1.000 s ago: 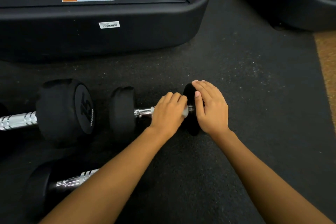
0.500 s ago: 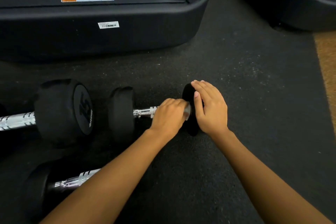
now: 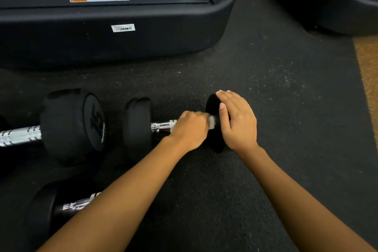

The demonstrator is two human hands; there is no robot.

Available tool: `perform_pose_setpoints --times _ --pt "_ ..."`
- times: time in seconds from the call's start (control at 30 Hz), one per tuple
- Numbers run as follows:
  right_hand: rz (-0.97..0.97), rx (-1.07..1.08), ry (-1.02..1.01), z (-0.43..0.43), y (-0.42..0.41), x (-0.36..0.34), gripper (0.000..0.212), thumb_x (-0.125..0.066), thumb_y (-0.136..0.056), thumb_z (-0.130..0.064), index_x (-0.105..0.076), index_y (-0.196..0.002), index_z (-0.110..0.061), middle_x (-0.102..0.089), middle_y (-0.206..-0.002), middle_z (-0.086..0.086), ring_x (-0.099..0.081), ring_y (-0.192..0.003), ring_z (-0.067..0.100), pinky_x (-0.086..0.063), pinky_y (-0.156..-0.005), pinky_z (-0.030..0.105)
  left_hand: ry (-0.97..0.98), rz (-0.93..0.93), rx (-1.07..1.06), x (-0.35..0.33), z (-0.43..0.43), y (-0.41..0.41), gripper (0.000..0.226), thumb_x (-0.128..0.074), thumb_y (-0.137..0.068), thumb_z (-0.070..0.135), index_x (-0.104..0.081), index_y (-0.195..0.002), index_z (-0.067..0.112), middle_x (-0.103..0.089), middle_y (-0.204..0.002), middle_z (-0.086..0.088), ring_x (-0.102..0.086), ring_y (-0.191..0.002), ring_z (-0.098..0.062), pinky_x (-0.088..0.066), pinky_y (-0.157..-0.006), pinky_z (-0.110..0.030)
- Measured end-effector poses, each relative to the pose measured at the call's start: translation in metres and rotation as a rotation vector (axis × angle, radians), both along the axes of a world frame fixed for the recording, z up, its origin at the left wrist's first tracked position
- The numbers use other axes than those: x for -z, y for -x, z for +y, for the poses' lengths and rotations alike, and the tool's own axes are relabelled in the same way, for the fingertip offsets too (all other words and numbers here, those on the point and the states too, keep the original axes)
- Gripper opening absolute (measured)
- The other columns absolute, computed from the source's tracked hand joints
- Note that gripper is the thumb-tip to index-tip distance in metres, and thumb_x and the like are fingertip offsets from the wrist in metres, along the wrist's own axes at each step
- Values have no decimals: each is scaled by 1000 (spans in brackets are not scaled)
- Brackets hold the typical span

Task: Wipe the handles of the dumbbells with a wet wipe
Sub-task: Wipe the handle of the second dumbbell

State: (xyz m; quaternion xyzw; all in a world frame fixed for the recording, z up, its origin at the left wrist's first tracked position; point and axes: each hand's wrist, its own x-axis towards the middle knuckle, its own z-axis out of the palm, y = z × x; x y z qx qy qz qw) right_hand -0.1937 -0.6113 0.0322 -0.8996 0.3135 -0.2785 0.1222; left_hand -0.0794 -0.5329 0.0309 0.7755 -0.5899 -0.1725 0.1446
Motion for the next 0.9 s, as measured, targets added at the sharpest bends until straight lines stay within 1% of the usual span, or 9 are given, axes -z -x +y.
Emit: perform_pose_setpoints --times 0.1,0.2,0.3,0.43,0.53,0.63,0.7,0.8,0.9 --pt "-6 -2 -1 0 0 0 42 -32 -96 -26 -57 -125 -9 -59 -128 5 -47 -127 18 -34 -108 35 12 -24 -32 5 7 -12 32 -34 -97 22 -55 -120 15 -64 -113 -6 -58 -102 -23 -35 -98 -36" --pt "-13 -3 -1 0 0 0 41 -33 -96 -25 -58 -125 -9 -59 -128 5 -48 -126 18 -33 -108 33 -138 -81 -114 3 6 -20 37 -28 -99 26 -57 -114 9 -64 -108 -10 -59 -97 -28 -37 -89 -36" --pt "-19 -1 6 -1 0 1 41 -33 -96 -25 -59 -124 -8 -60 -127 5 -48 -125 19 -31 -109 29 -160 -185 -90 2 -5 -8 40 -24 -101 29 -58 -108 9 -65 -106 -11 -60 -97 -30 -38 -87 -37" --pt "-13 -2 6 -1 1 1 41 -33 -96 -25 -59 -124 -8 -60 -127 5 -48 -125 18 -31 -109 29 -75 -19 -62 10 -2 0 39 -24 -101 33 -55 -115 15 -62 -114 -5 -56 -106 -23 -29 -102 -40" --pt "-8 -3 4 -1 1 0 41 -33 -97 -26 -58 -125 -9 -59 -128 4 -48 -126 18 -32 -109 32 -128 -22 -34 10 3 -15 40 -22 -101 34 -52 -123 19 -60 -121 -2 -54 -114 -20 -19 -108 -41" --pt "-12 -4 -4 -1 1 0 42 -33 -96 -26 -58 -125 -9 -59 -128 5 -47 -126 18 -32 -109 32 -265 -105 -67 5 -2 -25 39 -23 -101 31 -56 -115 15 -64 -109 -6 -58 -103 -25 -27 -102 -42" --pt "-7 -1 1 0 1 0 41 -33 -96 -25 -58 -125 -9 -59 -128 5 -47 -126 18 -31 -109 31 -293 -178 -48 0 -9 -18 33 -27 -100 27 -56 -111 15 -63 -107 -7 -58 -99 -27 -33 -96 -42" --pt "-2 1 2 0 1 2 42 -32 -96 -26 -58 -125 -9 -59 -128 5 -47 -126 19 -31 -109 31 -197 -136 -3 -1 -15 3 28 -31 -99 25 -56 -106 15 -63 -106 -7 -58 -97 -26 -35 -93 -41" --pt "0 -1 5 0 1 1 42 -32 -96 -26 -58 -125 -9 -59 -128 5 -47 -126 19 -31 -109 31 -99 -102 -5 1 -10 1 28 -32 -99 23 -55 -111 14 -62 -109 -6 -58 -101 -24 -33 -99 -39"
